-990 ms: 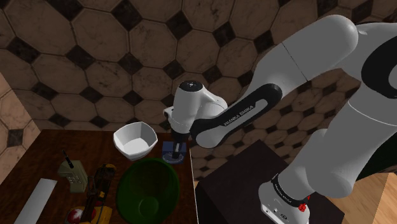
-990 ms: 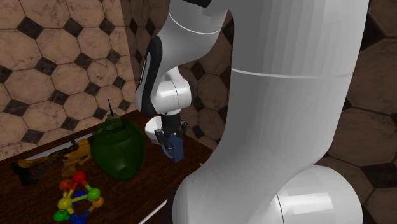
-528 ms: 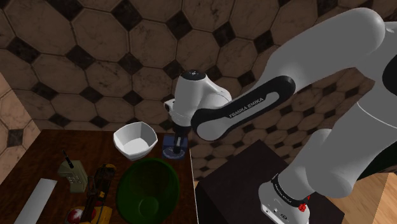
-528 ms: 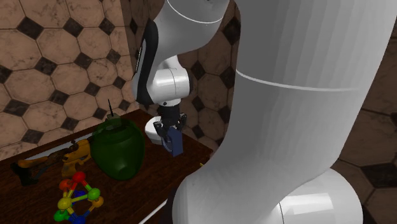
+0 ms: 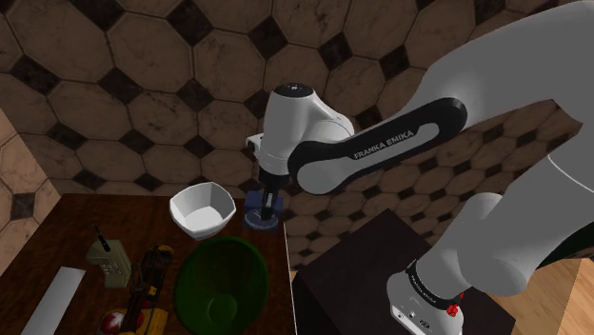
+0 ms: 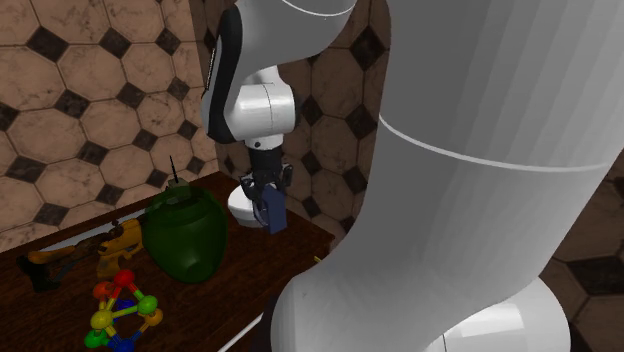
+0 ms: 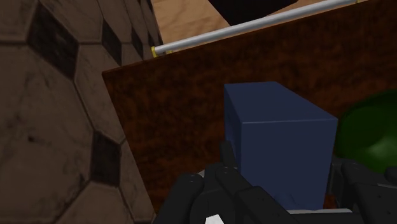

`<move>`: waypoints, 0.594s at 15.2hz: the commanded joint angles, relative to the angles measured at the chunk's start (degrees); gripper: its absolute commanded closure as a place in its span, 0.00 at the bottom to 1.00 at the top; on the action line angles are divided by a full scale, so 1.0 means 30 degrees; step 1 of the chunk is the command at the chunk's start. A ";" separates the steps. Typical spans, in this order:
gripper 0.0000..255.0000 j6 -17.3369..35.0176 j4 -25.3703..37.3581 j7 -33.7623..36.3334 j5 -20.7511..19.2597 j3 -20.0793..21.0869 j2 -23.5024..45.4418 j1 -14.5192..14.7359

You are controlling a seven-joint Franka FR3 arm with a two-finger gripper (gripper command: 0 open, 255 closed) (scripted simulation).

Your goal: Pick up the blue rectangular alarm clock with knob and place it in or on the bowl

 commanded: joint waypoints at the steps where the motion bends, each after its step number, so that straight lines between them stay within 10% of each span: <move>1: 1.00 -0.0527 0.0119 -0.0150 0.0183 -0.0027 -0.0423 0.0006; 9: 1.00 -0.2701 0.1040 -0.0515 0.0649 -0.0159 -0.1733 0.0045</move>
